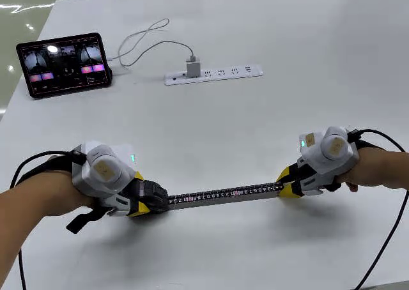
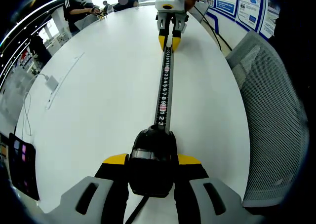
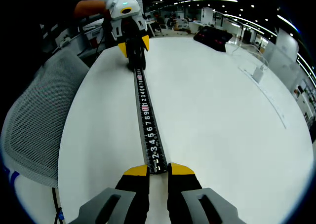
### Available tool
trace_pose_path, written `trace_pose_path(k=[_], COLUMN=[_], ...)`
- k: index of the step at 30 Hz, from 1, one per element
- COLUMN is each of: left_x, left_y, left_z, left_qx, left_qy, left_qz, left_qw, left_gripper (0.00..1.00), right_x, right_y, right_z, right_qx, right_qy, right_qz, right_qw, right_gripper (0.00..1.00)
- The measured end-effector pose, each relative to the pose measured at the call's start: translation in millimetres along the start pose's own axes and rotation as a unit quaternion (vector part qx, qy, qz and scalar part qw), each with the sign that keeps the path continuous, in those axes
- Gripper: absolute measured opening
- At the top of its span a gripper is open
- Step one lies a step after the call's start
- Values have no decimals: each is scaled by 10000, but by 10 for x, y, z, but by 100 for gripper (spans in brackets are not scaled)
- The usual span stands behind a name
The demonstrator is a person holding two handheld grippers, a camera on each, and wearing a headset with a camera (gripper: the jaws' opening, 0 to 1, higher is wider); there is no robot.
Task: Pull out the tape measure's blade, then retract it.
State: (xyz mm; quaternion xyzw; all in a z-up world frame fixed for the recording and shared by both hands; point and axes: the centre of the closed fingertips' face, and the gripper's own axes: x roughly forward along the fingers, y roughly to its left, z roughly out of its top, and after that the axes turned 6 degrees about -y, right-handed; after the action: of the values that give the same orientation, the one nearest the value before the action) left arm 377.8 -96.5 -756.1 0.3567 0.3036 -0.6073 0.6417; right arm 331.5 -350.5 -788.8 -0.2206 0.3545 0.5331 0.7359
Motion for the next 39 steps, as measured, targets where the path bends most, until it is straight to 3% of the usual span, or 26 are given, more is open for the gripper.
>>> trace_pose_path(k=[29,32,39], left_x=[17,21,18], left_y=[-10,-8,-4], left_z=[23,21,18], left_qx=[38,45,72], left_qy=[7,10,0], left_qz=[-42,-49,-96], left_qw=[10000,10000,9999], left_gripper=[30,30,31], right_x=[23,26,27], right_y=[-18,-32,-28], right_z=[-1,-17,-29], right_qx=[-266,-126,-274], right_qy=[731,753,624], right_qz=[89,19,71], right_qw=[9969,9971,9976], right_gripper=[11,11,11])
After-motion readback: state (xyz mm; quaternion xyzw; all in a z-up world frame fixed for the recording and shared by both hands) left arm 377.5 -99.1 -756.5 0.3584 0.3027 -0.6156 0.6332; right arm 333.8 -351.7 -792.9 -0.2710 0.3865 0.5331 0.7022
